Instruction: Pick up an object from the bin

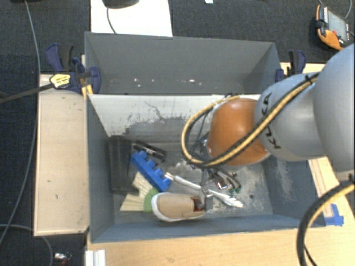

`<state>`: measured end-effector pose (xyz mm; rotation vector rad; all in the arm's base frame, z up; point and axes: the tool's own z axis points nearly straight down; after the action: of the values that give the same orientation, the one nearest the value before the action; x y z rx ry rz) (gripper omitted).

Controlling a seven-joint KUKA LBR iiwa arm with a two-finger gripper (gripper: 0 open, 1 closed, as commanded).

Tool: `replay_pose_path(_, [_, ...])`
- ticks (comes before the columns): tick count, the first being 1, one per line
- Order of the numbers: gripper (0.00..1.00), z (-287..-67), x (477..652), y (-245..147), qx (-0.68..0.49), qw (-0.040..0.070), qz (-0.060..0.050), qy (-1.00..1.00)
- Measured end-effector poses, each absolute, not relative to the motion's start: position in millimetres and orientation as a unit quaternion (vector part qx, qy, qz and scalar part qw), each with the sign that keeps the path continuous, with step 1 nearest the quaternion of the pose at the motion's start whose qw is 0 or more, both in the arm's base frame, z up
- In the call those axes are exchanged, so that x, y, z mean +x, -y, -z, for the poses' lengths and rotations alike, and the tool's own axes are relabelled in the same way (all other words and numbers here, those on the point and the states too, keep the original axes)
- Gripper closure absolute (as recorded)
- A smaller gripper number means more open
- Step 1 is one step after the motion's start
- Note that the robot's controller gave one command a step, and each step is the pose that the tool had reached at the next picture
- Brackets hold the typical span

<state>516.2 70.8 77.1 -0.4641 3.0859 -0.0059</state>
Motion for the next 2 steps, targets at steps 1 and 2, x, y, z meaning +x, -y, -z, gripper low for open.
replay_pose_path(1, [0.0,-73,500.4,-118,-0.186,0.009,0.001,-0.983])
replay_pose_path(2, [0.0,-72,512.0,-101,-0.376,0.011,0.003,-0.926])
